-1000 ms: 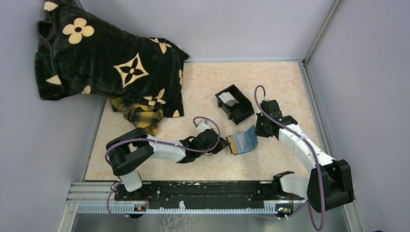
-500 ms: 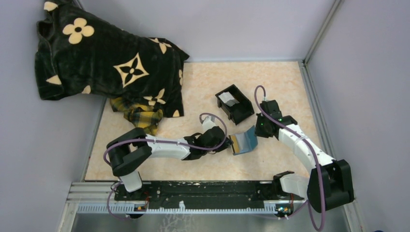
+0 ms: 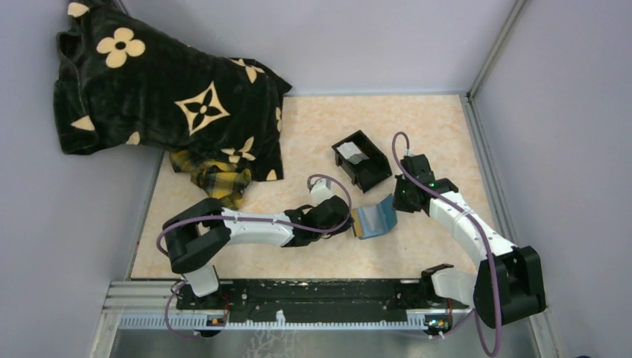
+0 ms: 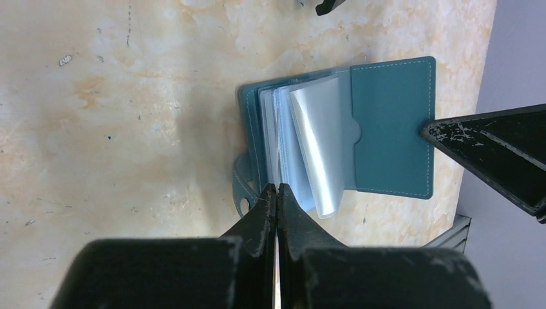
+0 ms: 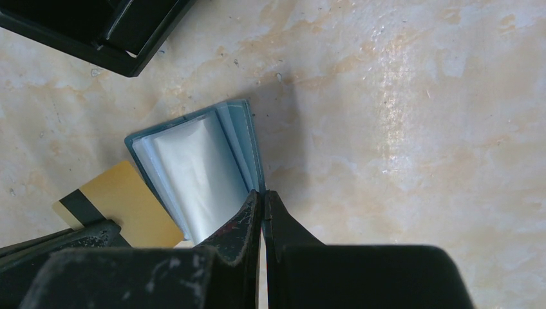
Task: Put the credit cards into the card holder
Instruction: Turn over the card slot in the card holder.
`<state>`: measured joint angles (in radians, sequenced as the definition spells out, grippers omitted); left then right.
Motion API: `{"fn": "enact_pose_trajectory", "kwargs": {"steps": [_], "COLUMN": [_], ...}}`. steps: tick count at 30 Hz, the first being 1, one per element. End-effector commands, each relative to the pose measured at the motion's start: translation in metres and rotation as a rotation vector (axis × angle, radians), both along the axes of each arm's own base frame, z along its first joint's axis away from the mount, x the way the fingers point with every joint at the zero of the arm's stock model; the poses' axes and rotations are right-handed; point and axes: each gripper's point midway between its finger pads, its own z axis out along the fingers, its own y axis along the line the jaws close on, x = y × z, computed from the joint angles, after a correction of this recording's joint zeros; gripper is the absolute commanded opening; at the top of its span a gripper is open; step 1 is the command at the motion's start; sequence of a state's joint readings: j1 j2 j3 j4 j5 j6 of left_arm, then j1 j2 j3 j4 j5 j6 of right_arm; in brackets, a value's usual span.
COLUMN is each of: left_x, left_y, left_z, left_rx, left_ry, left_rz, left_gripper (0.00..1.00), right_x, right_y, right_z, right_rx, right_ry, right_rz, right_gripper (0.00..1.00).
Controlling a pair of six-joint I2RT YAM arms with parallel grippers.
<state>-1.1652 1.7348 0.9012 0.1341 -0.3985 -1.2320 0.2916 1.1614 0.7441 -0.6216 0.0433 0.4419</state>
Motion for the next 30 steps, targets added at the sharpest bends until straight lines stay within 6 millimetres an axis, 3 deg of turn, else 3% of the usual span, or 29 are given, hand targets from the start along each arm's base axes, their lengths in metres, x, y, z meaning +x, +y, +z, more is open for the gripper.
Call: {"fn": "enact_pose_trajectory", "kwargs": {"steps": [1, 18, 30], "left_x": [0.001, -0.004, -0.005], "left_y": [0.001, -0.015, -0.001], "left_z": [0.013, -0.002, -0.009], "left_rx": [0.001, -0.054, -0.024], "left_ry": [-0.032, 0.016, 0.021], "left_rz": [-0.002, -0.022, 0.003], "left_gripper": [0.00, 0.00, 0.00], "right_x": [0.001, 0.000, -0.001], "right_y": [0.002, 0.002, 0.002], "right_z": [-0.001, -0.003, -0.002], "right_rx": [0.004, 0.001, -0.001], "right_ry": [-0.009, -0.002, 0.000], "right_rz": [-0.001, -0.001, -0.001], "right_gripper": [0.00, 0.00, 0.00]}}
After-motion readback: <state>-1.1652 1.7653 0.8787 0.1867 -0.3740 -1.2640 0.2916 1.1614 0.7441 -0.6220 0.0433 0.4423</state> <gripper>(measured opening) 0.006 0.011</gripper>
